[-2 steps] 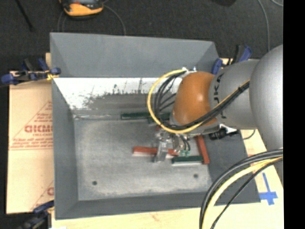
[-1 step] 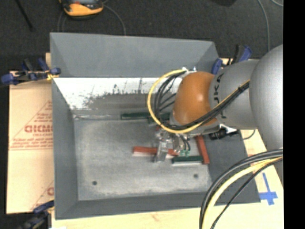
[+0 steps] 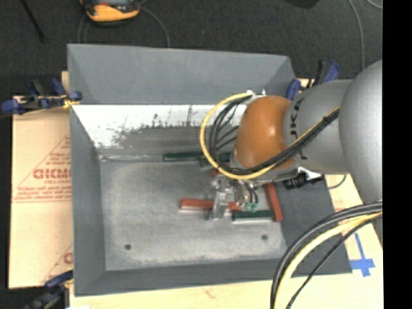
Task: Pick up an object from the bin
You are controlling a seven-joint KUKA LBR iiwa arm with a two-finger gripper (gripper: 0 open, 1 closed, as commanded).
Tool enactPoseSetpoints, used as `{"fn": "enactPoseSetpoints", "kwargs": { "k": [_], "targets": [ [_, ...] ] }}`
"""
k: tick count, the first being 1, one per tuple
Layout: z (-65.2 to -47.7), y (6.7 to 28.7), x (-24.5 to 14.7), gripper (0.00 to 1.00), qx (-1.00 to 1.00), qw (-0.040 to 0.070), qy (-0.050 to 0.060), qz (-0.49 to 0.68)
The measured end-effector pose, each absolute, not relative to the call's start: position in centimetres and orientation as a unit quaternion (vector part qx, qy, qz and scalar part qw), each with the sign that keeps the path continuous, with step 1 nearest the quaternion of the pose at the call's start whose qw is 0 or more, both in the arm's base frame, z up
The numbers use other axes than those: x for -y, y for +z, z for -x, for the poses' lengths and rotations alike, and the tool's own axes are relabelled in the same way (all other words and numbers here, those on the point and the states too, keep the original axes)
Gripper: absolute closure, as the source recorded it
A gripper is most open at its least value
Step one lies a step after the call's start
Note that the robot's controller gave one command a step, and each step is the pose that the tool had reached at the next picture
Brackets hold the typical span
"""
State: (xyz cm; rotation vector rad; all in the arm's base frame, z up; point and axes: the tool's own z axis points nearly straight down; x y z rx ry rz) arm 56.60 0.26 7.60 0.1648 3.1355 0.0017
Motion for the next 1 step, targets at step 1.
{"fn": "enactPoseSetpoints", "kwargs": {
  "k": [1],
  "targets": [
    [-56.42,9.69,-0.27,1.0,-0.999,-0.003,0.001,-0.053]
  ]
}}
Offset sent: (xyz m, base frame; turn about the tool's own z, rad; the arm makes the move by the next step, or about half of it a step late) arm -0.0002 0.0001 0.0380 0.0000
